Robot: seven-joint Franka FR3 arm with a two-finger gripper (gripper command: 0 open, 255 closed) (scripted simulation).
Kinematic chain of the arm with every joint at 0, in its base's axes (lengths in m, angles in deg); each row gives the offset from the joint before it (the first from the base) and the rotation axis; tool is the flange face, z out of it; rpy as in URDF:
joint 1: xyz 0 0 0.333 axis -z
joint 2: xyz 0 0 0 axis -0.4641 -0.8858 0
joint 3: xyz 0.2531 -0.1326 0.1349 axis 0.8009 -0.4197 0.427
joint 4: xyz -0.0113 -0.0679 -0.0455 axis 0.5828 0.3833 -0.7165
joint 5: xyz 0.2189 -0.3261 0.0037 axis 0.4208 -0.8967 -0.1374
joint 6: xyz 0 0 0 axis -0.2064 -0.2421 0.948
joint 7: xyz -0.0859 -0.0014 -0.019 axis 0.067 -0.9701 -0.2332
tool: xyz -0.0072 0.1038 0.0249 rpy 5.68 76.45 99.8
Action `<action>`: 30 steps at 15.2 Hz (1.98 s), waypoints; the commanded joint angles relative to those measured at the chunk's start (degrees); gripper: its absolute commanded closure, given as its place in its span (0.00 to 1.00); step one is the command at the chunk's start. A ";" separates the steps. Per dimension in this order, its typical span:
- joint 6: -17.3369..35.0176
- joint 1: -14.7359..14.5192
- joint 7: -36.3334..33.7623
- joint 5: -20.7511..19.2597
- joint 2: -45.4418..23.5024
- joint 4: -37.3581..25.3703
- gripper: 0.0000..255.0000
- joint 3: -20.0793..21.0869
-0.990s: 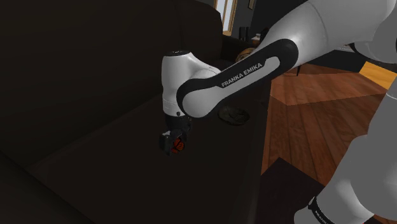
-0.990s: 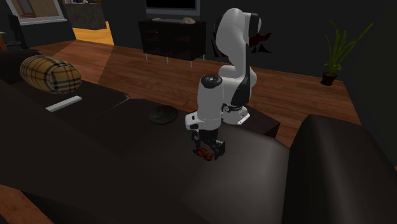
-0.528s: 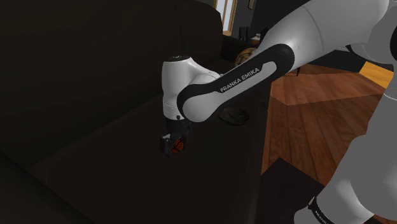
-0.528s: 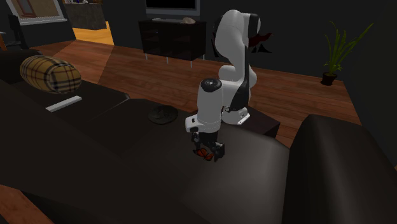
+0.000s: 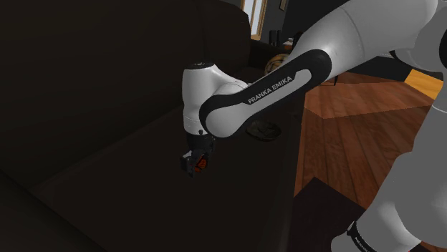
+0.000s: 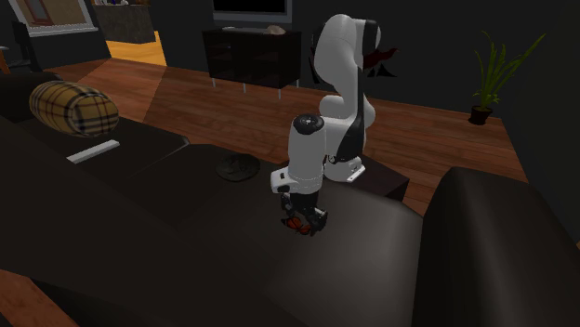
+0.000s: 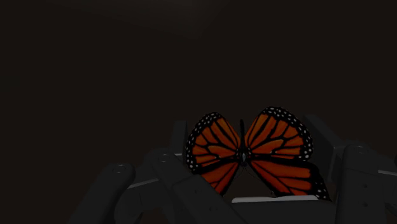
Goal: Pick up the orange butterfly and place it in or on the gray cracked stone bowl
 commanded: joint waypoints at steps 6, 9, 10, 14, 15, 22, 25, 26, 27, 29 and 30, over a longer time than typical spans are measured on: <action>-1.40 0.08 0.36 0.50 0.89 -0.56 1.00 0.11; -3.52 0.19 0.86 1.17 2.18 -1.49 1.00 0.22; -4.23 0.22 1.01 1.38 2.58 -1.83 1.00 0.25; -7.10 0.33 1.58 2.13 4.09 -3.30 1.00 0.33; -7.82 0.35 1.71 2.30 4.44 -3.70 1.00 0.34; -12.92 0.48 2.47 3.28 6.54 -6.86 1.00 0.36; -15.12 0.52 2.73 3.60 7.26 -8.40 1.00 0.35; -15.86 0.53 2.81 3.70 7.48 -8.94 1.00 0.35; -16.41 0.54 2.87 3.76 7.63 -9.34 1.00 0.34; -15.75 1.92 5.85 4.57 9.95 -6.57 1.00 -0.95; -15.46 2.57 7.34 4.91 11.02 -5.29 1.00 -1.64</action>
